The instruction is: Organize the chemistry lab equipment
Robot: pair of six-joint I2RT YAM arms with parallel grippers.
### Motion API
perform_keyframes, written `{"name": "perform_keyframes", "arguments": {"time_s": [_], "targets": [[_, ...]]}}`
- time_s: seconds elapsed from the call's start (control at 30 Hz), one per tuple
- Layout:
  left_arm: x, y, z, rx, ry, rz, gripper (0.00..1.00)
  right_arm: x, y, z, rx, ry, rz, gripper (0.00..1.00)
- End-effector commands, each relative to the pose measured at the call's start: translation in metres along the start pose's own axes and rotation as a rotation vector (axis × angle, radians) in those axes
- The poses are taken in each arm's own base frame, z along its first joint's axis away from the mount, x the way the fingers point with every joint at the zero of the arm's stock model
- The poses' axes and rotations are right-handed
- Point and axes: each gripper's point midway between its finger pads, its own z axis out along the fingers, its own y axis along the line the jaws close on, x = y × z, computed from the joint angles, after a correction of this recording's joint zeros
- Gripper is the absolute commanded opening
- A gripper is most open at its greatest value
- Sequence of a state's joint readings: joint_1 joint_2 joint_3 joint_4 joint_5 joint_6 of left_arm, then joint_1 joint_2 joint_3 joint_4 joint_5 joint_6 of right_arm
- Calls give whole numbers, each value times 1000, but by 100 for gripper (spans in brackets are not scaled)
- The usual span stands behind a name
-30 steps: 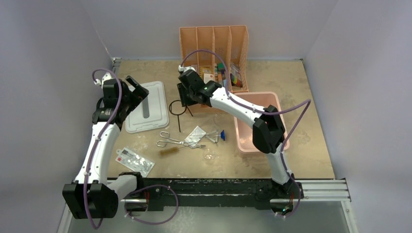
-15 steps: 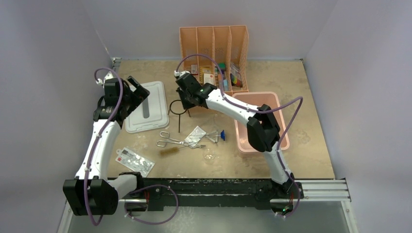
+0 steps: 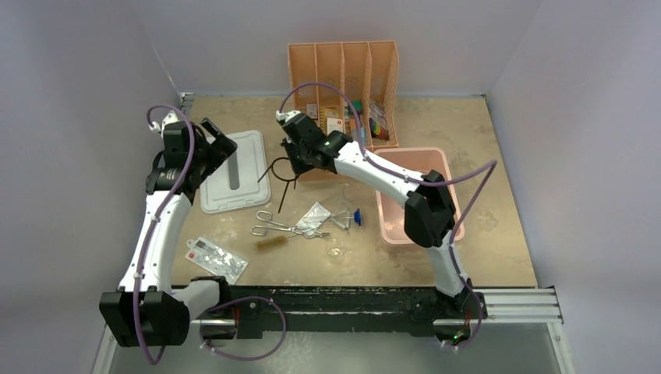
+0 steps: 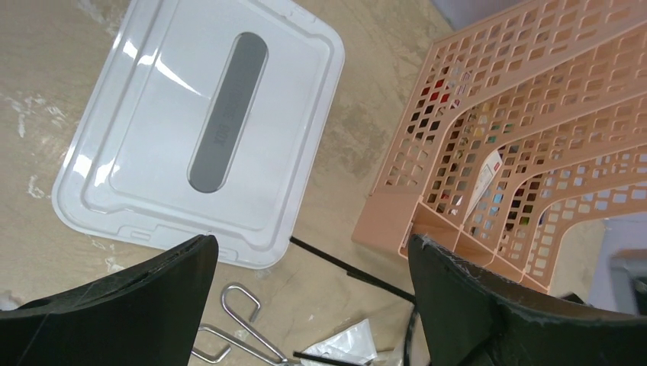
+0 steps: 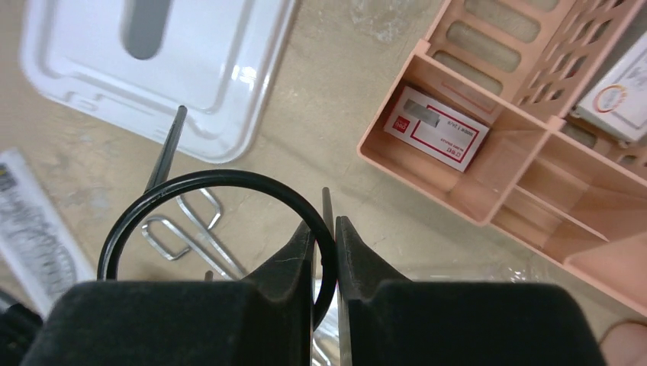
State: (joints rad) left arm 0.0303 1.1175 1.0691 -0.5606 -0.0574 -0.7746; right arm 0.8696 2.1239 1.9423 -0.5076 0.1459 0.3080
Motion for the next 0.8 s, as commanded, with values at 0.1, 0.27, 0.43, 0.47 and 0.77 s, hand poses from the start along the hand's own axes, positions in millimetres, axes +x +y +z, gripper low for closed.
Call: {"name": "perform_keyframes", "arguments": {"time_s": [0.1,0.27,0.43,0.47,0.77], "targets": [[-49,-19,-35,27,-163,37,95,-101,12,-150,-120,-338,-5,0],[-57,-21,-43,29,-192,47,95,-111,-27,-210,25,-437,-11,0],[-57,-27,-40,55,-187,46,95,-95,-88,-263,235,-454,33,0],[-56,-29,-38,63,-182,46,95,-90,-101,-275,277,-455,51,0],[-45,-39,-19,116,-130,12,93,-6,-203,-322,565,-308,275,0]]}}
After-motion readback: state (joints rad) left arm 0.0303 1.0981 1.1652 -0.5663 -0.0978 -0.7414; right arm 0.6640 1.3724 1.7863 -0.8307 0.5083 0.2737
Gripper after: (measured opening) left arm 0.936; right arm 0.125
